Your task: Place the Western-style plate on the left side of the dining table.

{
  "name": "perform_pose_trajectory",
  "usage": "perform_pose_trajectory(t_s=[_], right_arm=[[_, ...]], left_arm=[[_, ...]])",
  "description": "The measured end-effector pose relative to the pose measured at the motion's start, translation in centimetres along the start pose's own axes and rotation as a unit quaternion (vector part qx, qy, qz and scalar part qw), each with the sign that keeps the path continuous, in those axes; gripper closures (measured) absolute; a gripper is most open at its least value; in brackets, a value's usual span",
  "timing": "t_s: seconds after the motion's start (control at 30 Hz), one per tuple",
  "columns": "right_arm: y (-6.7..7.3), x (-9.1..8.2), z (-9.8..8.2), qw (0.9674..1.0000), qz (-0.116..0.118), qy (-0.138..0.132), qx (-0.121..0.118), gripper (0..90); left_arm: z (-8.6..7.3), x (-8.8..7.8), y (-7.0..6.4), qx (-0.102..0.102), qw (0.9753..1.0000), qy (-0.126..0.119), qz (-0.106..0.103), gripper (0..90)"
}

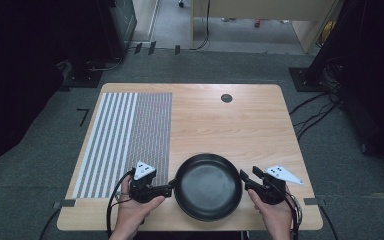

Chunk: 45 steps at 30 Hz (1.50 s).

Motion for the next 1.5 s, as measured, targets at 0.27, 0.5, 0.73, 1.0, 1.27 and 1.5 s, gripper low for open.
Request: perform_pose_trajectory(t_s=[0.27,0.5,0.73,1.0,1.27,1.5], right_arm=[[1.6,0.1,-1.1,0.9983,0.043,0.037,0.013,66.9],[1.5,0.4,-1.9,0.9979,0.037,0.052,0.005,72.5],[1.3,0.4,-2.1,0.9978,0.035,0.055,0.009,76.2],[1.0,0.2,-2.2,0.9973,0.033,0.064,0.016,81.4],[0.9,0.1,-2.2,0.9969,0.036,0.063,0.030,82.4],[1.8,-0.4,-1.7,0.9882,0.099,0.074,0.092,82.4]], left_arm=[[0.1,-0.1,-1.1,0.005,0.9993,-0.010,-0.036,41.0],[-0.5,0.3,-1.4,0.003,0.9988,0.003,-0.050,49.8],[-0.6,0.2,-1.5,-0.006,0.9980,0.005,-0.063,58.4],[-0.9,0.5,-1.6,0.006,0.9983,0.013,-0.057,55.2],[-1.2,0.7,-2.1,0.005,0.9971,0.026,-0.071,53.4],[-1.5,1.0,-2.4,0.003,0.9957,0.036,-0.085,52.8]])
Point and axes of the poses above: each handheld gripper's, and its own axes: x roughly forward along the jaws, z roughly out of its top, y roughly to its left, the point moved 10 cm from there along x, roughly forward along the jaws, and after that the axes turned 11 degrees about -z, right-handed, at the moved point
